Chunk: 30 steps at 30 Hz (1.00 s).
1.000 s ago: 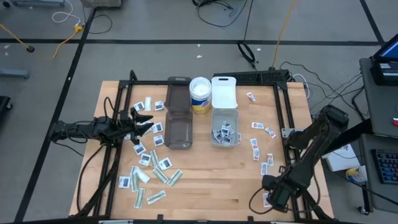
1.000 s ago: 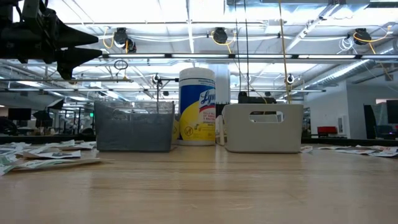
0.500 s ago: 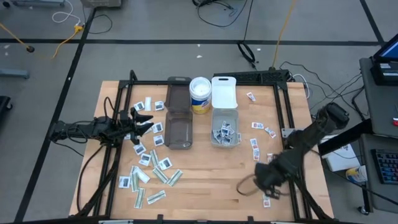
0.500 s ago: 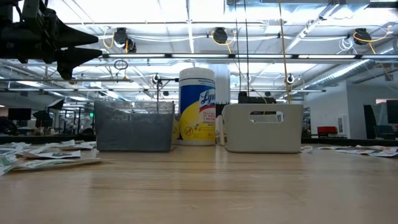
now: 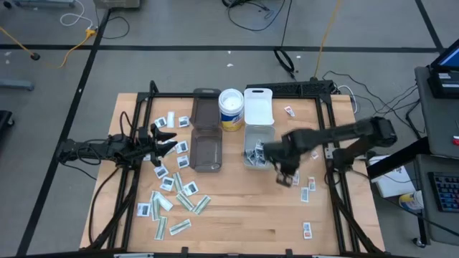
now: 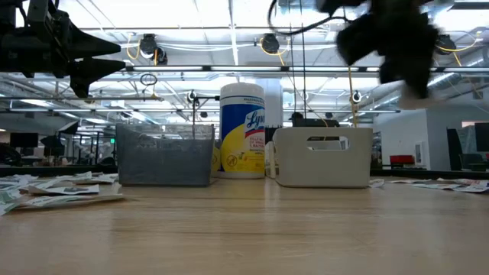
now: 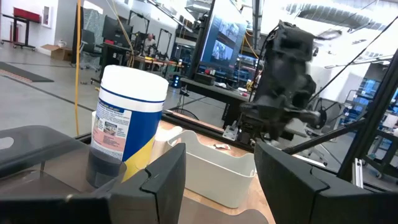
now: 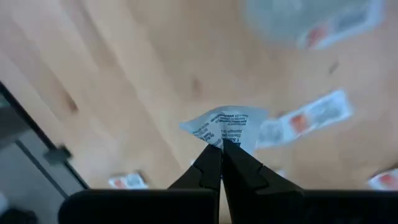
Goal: Pick & Place First Aid Supplies
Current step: Put the alcohol pad into the gray bin
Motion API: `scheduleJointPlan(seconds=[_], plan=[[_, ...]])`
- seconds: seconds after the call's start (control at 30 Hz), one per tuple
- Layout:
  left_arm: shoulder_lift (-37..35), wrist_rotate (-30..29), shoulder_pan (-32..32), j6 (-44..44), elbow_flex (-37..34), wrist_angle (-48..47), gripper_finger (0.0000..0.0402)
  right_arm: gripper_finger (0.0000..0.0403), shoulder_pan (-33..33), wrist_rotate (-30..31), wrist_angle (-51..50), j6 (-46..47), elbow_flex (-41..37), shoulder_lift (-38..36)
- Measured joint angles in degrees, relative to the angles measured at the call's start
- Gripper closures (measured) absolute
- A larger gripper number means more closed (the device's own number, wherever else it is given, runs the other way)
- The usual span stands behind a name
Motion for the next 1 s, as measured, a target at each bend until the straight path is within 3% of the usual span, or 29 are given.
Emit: scheduleJointPlan(seconds=[0.27, 0.57, 0.83, 1.0], plan=[[0.0, 0.0, 0.0, 0.0, 0.0, 0.0, 0.0206, 0.0403, -12.85, 0.92, -3.23, -11.23, 11.05, 9.76], [0.0, 0.0, 0.0, 0.0, 0.0, 0.0, 0.0206, 0.0403, -19.18, 3.11, -10.69, -18.19, 25.22, 20.0], [0.0, 0.0, 0.0, 0.0, 0.0, -0.01, 0.0206, 0.0403, -18.39, 2.91, -8.74, -18.65, 24.03, 22.7], [0.02, 0.0, 0.0, 0.0, 0.0, 0.0, 0.0206, 0.04, -16.53, 2.98, 0.25, -18.38, 19.29, 22.86]])
